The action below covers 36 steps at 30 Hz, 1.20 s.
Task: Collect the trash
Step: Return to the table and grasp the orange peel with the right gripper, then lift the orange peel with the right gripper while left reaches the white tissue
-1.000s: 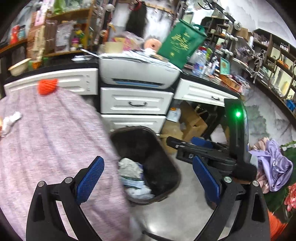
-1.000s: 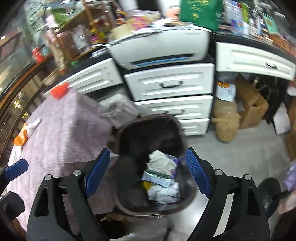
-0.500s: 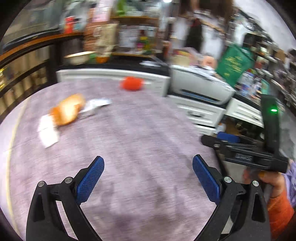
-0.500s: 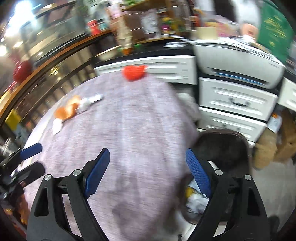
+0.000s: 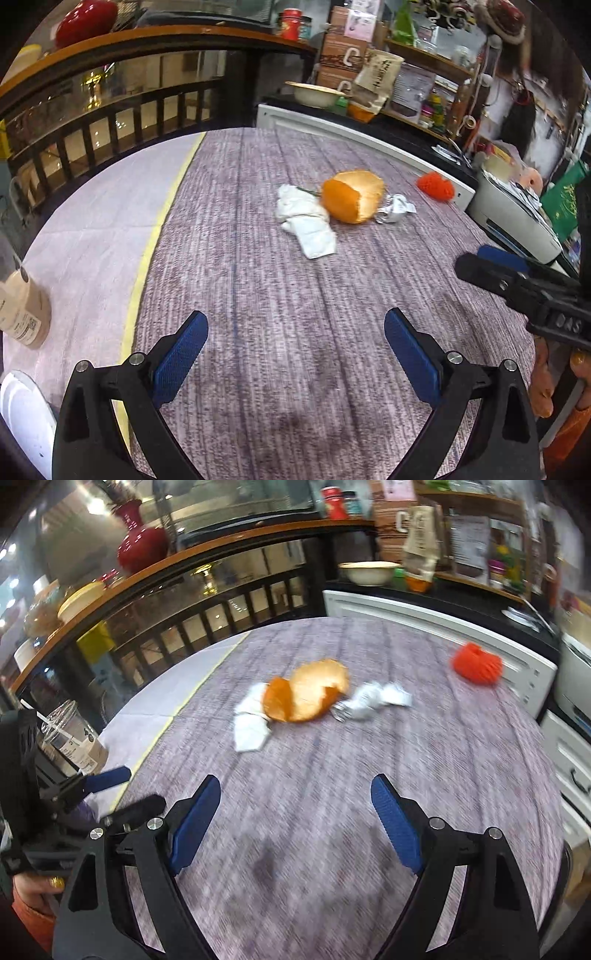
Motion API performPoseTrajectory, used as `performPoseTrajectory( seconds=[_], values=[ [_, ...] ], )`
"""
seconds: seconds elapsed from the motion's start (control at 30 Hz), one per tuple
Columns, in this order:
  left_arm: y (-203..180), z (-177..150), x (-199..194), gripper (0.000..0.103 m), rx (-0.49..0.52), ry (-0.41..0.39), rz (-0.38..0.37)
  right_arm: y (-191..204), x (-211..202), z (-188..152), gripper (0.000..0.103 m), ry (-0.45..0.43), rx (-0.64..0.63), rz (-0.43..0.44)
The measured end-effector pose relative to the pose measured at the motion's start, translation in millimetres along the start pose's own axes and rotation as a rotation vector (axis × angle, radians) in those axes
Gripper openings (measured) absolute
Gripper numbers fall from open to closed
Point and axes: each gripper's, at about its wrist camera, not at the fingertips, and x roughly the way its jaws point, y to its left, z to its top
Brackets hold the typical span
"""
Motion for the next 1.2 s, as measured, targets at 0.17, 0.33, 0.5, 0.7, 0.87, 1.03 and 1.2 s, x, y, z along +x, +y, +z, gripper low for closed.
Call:
performPoseTrajectory(
  seconds=[0.17, 0.33, 0.5, 0.7, 0.87, 1.03, 1.2],
  values=[
    [9.4, 0.0, 3.2, 0.095, -0.007, 0.004, -0.002, 21.0, 51.9, 35.7, 0.071, 0.043, -0.04, -0.008],
    [9.0, 0.3, 10.6, 0.095, -0.007, 0.023, -0.022, 27.6, 96.8, 57.8, 0.055, 0.082, -0.034, -0.042],
    [8.5, 2.8, 15.7, 0.095, -0.007, 0.026, -0.032, 23.7, 128.6, 66.3, 0.037, 0.121, -0.012, -0.078],
    [7.9, 3.9, 22.2, 0.095, -0.003, 0.035, -0.03, 24.9, 132.3, 66.4, 0.022, 0.113, -0.038, -0.076],
    [10.1, 11.0, 29.0, 0.095, -0.039, 0.041, -0.043, 23.8, 115.6, 67.8, 0.016, 0.078, -0.05, -0.047],
    [1.3, 27.5, 48.2, 0.095, -0.01, 0.039, -0.014, 28.2, 82.1, 71.7, 0.015, 0.028, -0.071, -0.022],
    [-6.3, 51.2, 79.3, 0.084, 0.015, 0.066, 0.026, 29.4, 41.2, 69.7, 0.015, -0.021, -0.1, -0.013]
  ],
)
